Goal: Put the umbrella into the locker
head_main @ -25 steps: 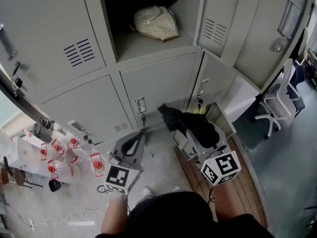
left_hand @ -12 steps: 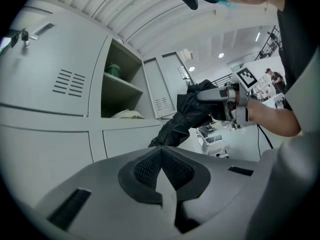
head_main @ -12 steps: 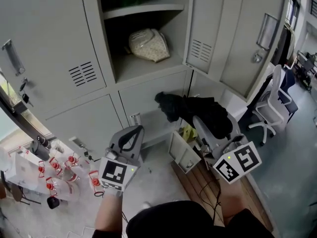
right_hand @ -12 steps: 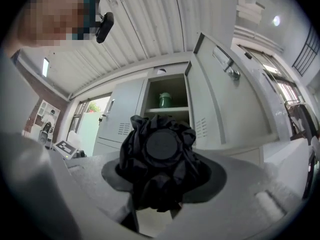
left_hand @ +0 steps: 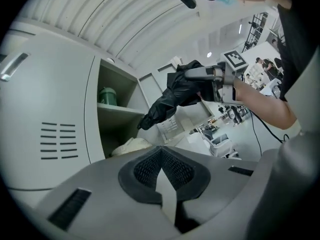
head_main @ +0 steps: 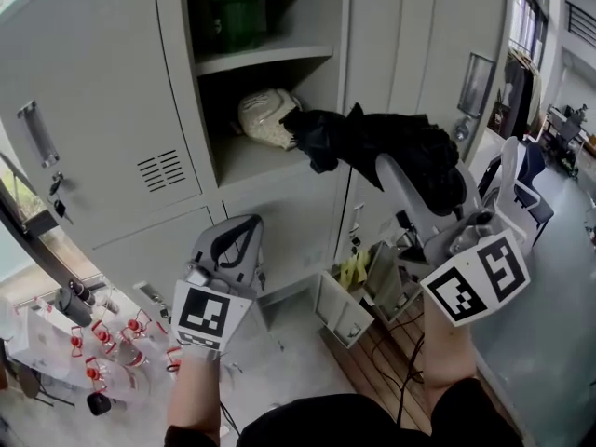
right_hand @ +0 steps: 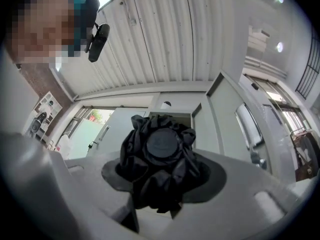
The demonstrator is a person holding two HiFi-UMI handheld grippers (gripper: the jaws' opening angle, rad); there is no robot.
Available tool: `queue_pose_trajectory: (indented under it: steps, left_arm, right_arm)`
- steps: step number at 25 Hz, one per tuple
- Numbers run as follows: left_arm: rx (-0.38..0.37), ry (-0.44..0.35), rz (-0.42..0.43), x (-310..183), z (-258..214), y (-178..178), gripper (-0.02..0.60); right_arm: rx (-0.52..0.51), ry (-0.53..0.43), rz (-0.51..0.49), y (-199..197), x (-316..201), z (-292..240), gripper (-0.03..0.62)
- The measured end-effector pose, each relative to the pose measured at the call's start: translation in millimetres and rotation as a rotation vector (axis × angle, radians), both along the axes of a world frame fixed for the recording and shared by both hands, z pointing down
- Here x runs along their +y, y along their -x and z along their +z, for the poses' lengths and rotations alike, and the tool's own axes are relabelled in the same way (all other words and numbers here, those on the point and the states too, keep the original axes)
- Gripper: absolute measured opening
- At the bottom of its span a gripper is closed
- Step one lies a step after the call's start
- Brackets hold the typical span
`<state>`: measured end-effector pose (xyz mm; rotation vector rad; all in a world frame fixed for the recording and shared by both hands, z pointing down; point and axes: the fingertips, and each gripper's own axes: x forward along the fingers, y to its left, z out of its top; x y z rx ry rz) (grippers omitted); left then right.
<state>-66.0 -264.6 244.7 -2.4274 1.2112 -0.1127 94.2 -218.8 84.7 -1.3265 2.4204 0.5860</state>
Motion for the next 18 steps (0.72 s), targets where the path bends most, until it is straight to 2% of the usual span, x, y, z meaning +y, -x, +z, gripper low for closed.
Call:
queue_pose_trajectory:
  steps: [4, 9, 18]
  left_arm:
    - [0.029, -0.020, -0.010, -3, -31, -3, 0.011]
    - [-0.043, -0.144, 0.003, -8, -62, -1, 0.011]
    - [-0.011, -0.196, -0.039, -15, -105, 17, 0.011]
  right_arm:
    - [-0.002, -0.079, 0.016, 9, -1, -38, 0.221]
    - [0.003, -0.153, 0.049, 20, -9, -79, 0.222]
    - [-0.002, -0.201, 0.090, 37, -40, -130, 0.222]
